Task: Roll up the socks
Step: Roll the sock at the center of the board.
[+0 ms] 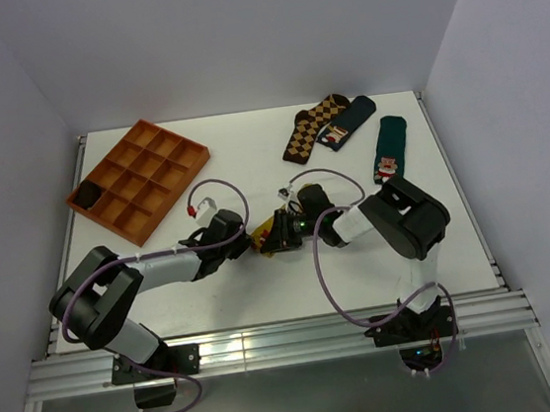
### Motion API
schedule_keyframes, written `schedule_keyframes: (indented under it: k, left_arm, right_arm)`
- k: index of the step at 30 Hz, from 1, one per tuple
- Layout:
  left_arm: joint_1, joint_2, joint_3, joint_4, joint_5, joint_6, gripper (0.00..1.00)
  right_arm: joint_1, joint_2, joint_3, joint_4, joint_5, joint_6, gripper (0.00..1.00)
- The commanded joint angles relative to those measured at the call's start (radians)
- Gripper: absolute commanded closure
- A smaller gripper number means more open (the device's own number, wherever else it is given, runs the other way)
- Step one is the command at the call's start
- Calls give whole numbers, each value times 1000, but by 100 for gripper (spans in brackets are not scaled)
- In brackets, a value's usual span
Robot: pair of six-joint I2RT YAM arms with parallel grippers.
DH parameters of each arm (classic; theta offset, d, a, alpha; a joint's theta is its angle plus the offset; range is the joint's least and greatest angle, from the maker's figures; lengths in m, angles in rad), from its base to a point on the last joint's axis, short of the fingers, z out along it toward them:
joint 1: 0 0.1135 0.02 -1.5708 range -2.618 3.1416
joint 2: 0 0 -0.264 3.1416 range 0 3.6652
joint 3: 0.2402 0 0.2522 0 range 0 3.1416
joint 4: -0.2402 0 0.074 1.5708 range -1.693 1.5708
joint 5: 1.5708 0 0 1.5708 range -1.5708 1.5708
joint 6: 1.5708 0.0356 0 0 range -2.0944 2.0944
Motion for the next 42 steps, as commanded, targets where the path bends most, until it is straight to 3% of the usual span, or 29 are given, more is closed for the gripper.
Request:
schedule_keyframes:
  k: [1, 5, 9, 13, 20, 26, 38, 42]
  left_arm:
    - [-7, 13, 2, -47, -7, 6, 84]
    - [-13, 0, 6, -54, -19, 21, 84]
    - [-27, -3, 23, -62, -36, 43, 84]
    - [-45, -5, 37, -65, -47, 58, 84]
    - [-57, 9, 58, -83, -50, 65, 84]
    - [-61, 4, 58, -87, -56, 65, 84]
    - [-64, 13, 68, -94, -51, 66, 84]
    - [-64, 15, 71, -100, -53, 63, 84]
  right_arm:
    - [-1, -91, -45, -163, 133, -102, 69]
    - [27, -266, -59, -257, 254, -192, 60]
    - [55, -369, -66, -298, 382, -237, 61]
    - [72, -417, -73, -281, 469, -257, 64]
    - [193, -386, -43, -259, 613, -441, 64]
    - [219, -349, -88, -151, 601, -446, 65]
    - [233, -288, -69, -173, 586, -453, 62]
    - [234, -273, -77, -193, 601, -432, 71]
